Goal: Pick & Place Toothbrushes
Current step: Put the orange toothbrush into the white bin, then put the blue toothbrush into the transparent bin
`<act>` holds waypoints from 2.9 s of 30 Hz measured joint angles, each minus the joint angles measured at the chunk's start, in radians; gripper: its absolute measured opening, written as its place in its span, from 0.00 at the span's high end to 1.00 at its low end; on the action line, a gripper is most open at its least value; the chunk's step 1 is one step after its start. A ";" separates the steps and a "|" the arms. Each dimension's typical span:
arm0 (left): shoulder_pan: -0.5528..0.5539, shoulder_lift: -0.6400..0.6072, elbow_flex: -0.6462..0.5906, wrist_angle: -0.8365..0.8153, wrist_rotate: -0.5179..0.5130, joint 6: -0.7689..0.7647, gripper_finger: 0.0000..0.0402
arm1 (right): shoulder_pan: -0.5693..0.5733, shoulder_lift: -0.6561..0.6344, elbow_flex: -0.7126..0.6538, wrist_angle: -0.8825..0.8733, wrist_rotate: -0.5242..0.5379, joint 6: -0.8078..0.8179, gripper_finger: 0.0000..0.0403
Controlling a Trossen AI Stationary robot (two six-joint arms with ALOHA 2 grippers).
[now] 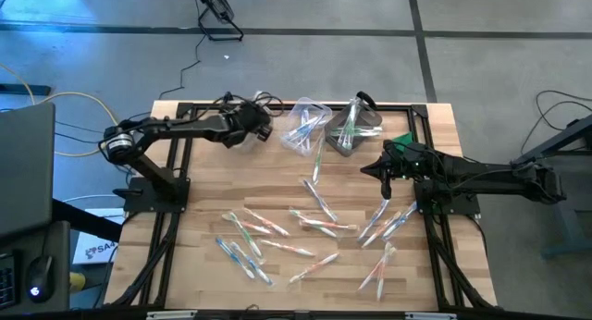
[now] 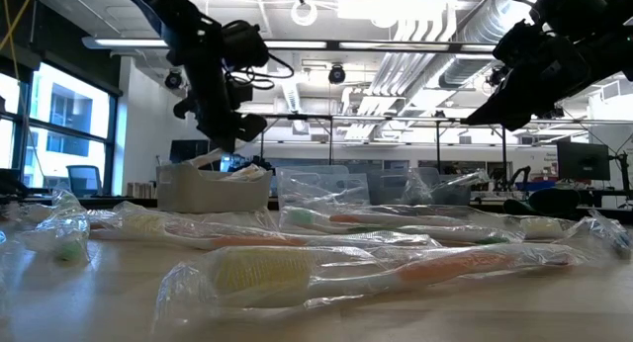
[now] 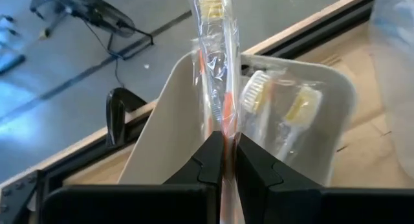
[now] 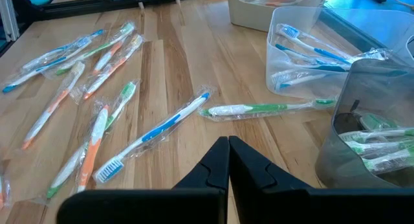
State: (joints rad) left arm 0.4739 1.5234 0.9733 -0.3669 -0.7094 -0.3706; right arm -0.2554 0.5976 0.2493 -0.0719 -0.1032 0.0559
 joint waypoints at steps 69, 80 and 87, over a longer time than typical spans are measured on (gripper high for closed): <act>0.141 0.001 -0.089 0.116 0.201 -0.019 0.54 | 0.000 0.000 0.000 0.000 0.000 -0.011 1.00; 0.089 -0.021 -0.003 -0.051 0.145 0.012 0.72 | 0.000 0.000 0.000 0.000 0.000 -0.017 1.00; 0.048 -0.033 0.004 -0.063 0.124 0.027 0.81 | 0.000 0.000 0.000 -0.001 0.000 -0.019 1.00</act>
State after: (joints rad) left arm 0.5217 1.4900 0.9776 -0.4295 -0.5854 -0.3440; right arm -0.2553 0.5975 0.2493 -0.0728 -0.1032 0.0372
